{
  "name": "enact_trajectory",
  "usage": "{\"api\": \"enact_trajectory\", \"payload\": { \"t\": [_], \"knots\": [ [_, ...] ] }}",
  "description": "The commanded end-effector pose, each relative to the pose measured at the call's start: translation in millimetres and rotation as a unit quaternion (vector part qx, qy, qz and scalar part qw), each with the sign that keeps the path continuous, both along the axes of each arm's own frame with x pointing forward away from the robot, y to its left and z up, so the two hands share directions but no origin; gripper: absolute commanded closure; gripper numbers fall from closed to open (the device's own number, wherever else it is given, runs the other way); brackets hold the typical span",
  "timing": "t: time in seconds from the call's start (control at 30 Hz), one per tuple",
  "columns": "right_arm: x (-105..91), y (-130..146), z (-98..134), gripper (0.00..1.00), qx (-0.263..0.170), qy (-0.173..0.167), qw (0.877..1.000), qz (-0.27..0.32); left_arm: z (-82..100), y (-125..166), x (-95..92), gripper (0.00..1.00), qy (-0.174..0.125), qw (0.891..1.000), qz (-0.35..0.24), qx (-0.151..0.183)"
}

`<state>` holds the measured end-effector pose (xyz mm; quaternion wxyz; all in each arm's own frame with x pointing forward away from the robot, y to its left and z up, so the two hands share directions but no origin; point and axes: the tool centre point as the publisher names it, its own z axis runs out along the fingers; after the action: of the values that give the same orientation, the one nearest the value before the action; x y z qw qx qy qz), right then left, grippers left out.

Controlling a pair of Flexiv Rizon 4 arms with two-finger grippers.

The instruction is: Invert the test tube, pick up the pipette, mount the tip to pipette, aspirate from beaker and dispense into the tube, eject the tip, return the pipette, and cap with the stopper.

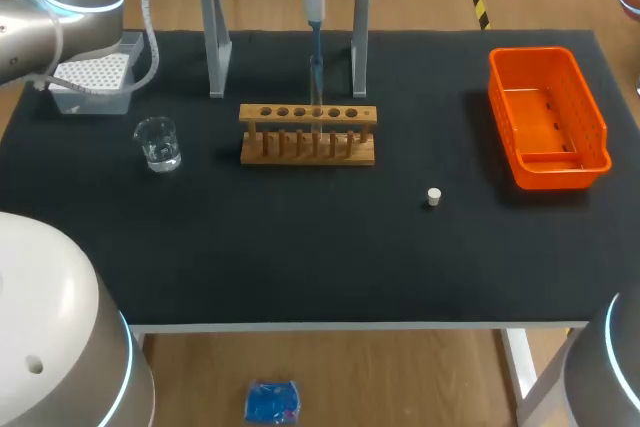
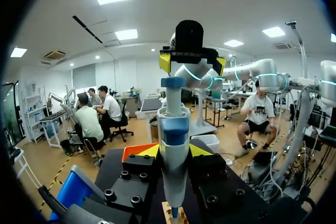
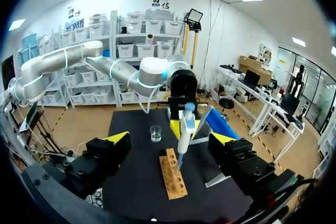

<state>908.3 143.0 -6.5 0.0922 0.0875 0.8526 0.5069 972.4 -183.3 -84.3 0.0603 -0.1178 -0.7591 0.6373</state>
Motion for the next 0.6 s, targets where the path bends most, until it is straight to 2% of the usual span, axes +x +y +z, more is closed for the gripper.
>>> {"api": "enact_trajectory", "payload": {
  "t": [0.03,0.37,0.6],
  "knots": [
    [-15.8,-29.1,-32.8,0.0,0.039,-0.015,0.999,0.006,0.7,-0.1,-1.4,1.0,-0.001,1.0,0.001,0.0],
    [-19.1,-34.7,-100.0,0.0,0.068,0.004,0.997,0.028,0.7,-0.1,-1.4,1.0,-0.001,1.0,0.001,0.0],
    [-11.5,-31.4,-135.2,0.0,0.091,-0.008,0.995,0.042,0.7,-0.1,-1.4,1.0,-0.001,1.0,0.001,0.0]
  ]
}}
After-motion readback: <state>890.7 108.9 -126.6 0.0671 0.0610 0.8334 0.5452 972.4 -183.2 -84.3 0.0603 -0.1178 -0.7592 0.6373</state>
